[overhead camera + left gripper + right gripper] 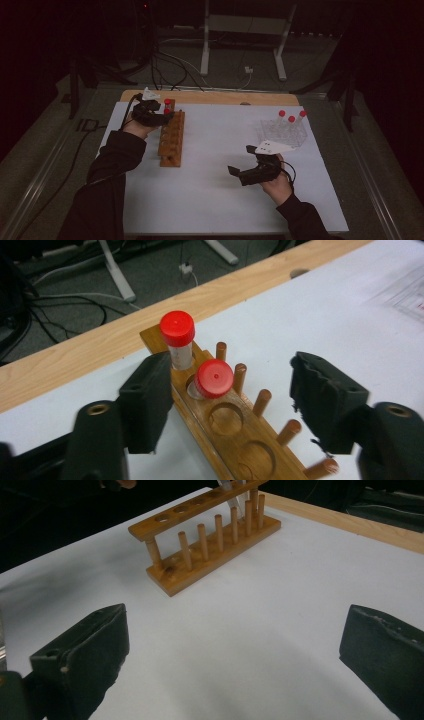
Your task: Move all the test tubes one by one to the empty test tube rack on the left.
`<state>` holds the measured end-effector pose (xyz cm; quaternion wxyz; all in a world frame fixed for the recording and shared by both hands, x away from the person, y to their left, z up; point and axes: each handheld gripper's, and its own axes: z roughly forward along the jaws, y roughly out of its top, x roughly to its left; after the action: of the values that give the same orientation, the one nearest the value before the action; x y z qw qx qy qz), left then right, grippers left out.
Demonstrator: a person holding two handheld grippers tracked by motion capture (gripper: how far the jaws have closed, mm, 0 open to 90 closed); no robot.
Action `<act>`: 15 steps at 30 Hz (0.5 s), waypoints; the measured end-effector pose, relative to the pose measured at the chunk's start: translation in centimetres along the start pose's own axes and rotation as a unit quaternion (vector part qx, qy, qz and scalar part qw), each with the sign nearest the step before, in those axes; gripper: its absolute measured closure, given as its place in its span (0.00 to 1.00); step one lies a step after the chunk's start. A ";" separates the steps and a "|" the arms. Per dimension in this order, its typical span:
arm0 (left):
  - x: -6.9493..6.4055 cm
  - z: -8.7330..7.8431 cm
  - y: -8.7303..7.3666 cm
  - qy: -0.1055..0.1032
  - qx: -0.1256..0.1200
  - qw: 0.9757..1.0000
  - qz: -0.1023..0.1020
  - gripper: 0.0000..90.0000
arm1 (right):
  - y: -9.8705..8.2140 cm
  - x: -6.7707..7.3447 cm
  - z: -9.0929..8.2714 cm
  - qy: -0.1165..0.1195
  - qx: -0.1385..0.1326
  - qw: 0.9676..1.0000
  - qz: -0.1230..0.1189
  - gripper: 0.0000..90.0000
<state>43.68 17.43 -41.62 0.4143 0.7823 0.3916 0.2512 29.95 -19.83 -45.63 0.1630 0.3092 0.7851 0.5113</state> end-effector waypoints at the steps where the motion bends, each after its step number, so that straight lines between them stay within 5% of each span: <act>1: -0.1 -0.4 -0.1 -0.001 -0.004 1.000 -0.001 0.31 | 0.0 0.0 -0.1 0.000 -0.001 1.000 0.001 0.00; 5: -0.5 -2.2 -0.9 -0.019 -0.026 0.999 0.005 0.18 | 0.2 0.0 -0.3 -0.002 -0.007 1.000 0.000 0.00; 10: -1.3 -4.2 -2.4 -0.069 -0.056 0.996 0.001 0.02 | 0.7 -0.3 -1.0 -0.007 -0.021 1.000 0.001 0.00; 15: -3.0 -5.7 -4.5 -0.097 -0.082 0.992 0.022 0.02 | 1.3 -0.8 -2.1 -0.004 -0.033 0.999 0.001 0.00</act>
<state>36.05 19.08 -42.55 0.5074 0.7747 0.3102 0.2149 29.81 -21.42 -43.62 0.1754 0.3062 0.7671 0.5357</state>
